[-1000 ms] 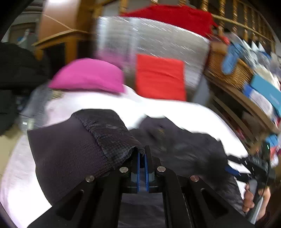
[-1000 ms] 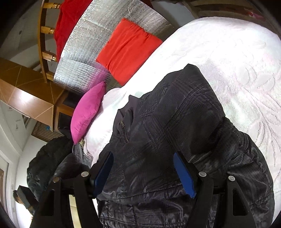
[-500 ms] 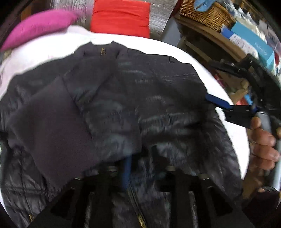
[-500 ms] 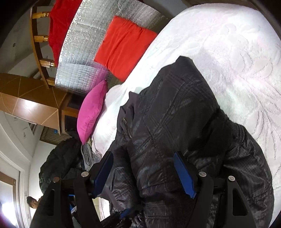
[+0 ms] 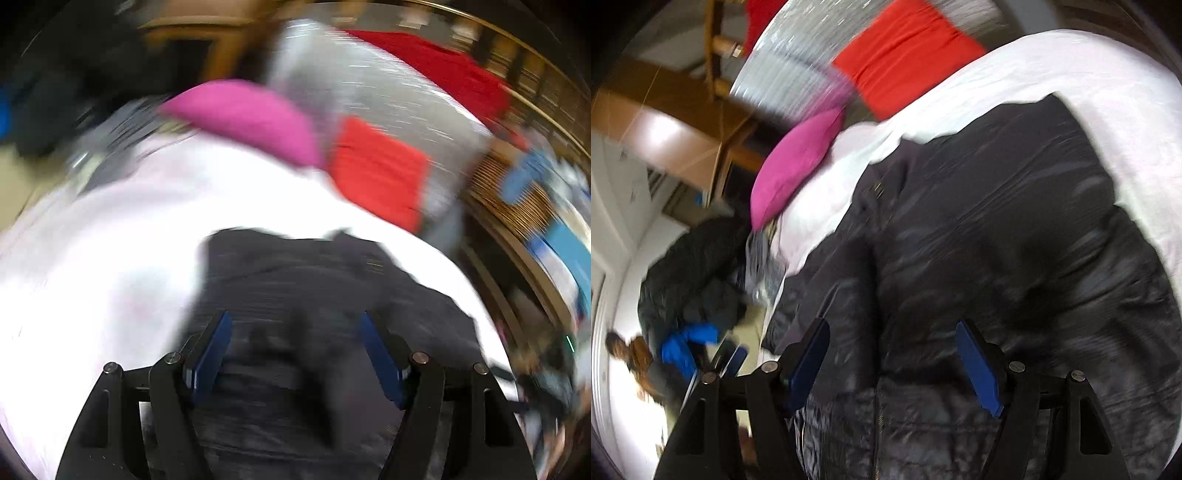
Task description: Fold large clothes
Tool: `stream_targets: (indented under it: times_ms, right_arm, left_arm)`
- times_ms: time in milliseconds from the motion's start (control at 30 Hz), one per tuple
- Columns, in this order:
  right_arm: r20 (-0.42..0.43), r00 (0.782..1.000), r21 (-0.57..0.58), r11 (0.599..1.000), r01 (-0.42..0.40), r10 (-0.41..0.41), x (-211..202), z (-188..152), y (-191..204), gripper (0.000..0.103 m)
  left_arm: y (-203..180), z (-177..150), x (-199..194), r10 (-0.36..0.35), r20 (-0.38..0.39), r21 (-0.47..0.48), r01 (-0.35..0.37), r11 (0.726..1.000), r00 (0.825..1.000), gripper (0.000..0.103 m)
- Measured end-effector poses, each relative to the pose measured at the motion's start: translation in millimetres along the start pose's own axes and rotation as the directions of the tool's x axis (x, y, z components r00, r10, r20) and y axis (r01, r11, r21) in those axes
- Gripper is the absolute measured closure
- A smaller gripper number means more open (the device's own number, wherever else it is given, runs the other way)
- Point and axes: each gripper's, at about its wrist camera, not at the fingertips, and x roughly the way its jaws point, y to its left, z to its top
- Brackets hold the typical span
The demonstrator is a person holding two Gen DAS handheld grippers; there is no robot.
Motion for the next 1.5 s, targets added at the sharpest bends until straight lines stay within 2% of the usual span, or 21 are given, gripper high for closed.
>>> stream_targets:
  times_ms: [100,167,233,333,400,500,600,700,767,800,833,900,1000,1133,1233,1300,1367,1400,1433,1467,1500]
  right_arm:
    - [-0.081,0.996,-0.039,0.998,-0.042,0.039,18,-13,15,0.029]
    - [-0.152,0.981,-0.025,0.992,-0.125,0.12,29,-22,23,0.029]
    - [-0.217,0.953,0.02,0.977,-0.214,0.213,38,-31,29,0.029]
    - [-0.264,0.908,0.114,0.945,-0.305,0.325,53,-45,30,0.029]
    - [-0.271,0.901,0.16,0.939,-0.304,0.338,66,-51,29,0.029]
    - [-0.219,0.936,0.203,0.951,-0.232,0.275,84,-51,19,0.029]
    - [-0.169,0.94,0.243,0.937,-0.251,0.296,93,-49,14,0.029]
    - [-0.152,0.95,0.236,0.943,-0.233,0.272,101,-50,15,0.03]
    - [-0.146,0.95,0.213,0.946,-0.244,0.277,103,-50,19,0.039]
    - [-0.147,0.952,0.189,0.952,-0.241,0.27,104,-50,23,0.06]
    - [-0.15,0.953,0.166,0.957,-0.239,0.264,103,-50,27,0.073]
    - [-0.134,0.956,0.12,0.962,-0.246,0.261,99,-53,38,0.074]
    - [-0.052,0.959,0.062,0.96,-0.275,0.278,73,-46,47,0.077]
    - [0.123,0.955,0.079,0.956,-0.282,0.271,31,-27,31,0.077]
    - [0.26,0.942,0.197,0.943,-0.267,0.212,3,-10,-12,0.077]
    - [0.303,0.94,0.302,0.92,-0.249,0.155,-7,-3,-45,0.077]
    - [0.338,0.933,0.427,0.863,-0.271,0.126,-16,-4,-78,0.072]
    - [0.346,0.929,0.472,0.832,-0.29,0.128,-20,-4,-89,0.059]
    - [0.349,0.928,0.493,0.816,-0.302,0.132,-24,-5,-95,0.019]
    - [0.358,0.926,0.513,0.802,-0.306,0.125,-29,-5,-97,0.006]
    - [0.383,0.918,0.522,0.795,-0.308,0.104,-36,-8,-98,0.002]
  left_arm:
    - [24,1,20,0.113,-0.032,-0.056,-0.115,0.992,0.993,0.034]
    - [29,3,27,0.15,-0.054,-0.058,-0.153,0.987,0.987,0.038]
    - [32,5,26,0.154,-0.054,-0.074,-0.158,0.985,0.987,0.04]
    - [27,5,28,0.152,-0.055,-0.08,-0.156,0.984,0.987,0.04]
    - [26,0,30,0.162,-0.067,-0.063,-0.167,0.984,0.984,0.04]
    - [22,-4,37,0.178,-0.103,-0.038,-0.183,0.982,0.979,0.04]
    - [27,-10,41,0.18,-0.13,-0.037,-0.187,0.982,0.975,0.04]
    - [30,-12,42,0.171,-0.142,-0.052,-0.18,0.982,0.975,0.04]
    - [29,-12,42,0.175,-0.139,-0.048,-0.183,0.982,0.975,0.04]
    - [27,-12,41,0.178,-0.137,-0.043,-0.186,0.982,0.974,0.04]
    - [26,-12,41,0.18,-0.133,-0.038,-0.187,0.982,0.975,0.042]
    - [23,-12,39,0.182,-0.123,-0.026,-0.186,0.982,0.976,0.045]
    - [18,-12,40,0.184,-0.116,-0.006,-0.186,0.983,0.976,0.046]
    - [9,-18,48,0.182,-0.139,0.044,-0.177,0.983,0.973,0.046]
    - [-3,-24,53,0.211,-0.139,0.118,-0.195,0.974,0.968,0.046]
    - [-8,-26,54,0.226,-0.135,0.145,-0.206,0.968,0.965,0.046]
    - [-6,-25,54,0.221,-0.142,0.134,-0.202,0.97,0.965,0.046]
    - [-4,-24,54,0.213,-0.147,0.122,-0.196,0.973,0.966,0.046]
    - [-2,-23,55,0.207,-0.151,0.112,-0.191,0.975,0.967,0.046]
    - [-1,-23,55,0.206,-0.154,0.11,-0.19,0.976,0.966,0.046]
    - [-2,-24,55,0.207,-0.154,0.114,-0.19,0.975,0.966,0.046]
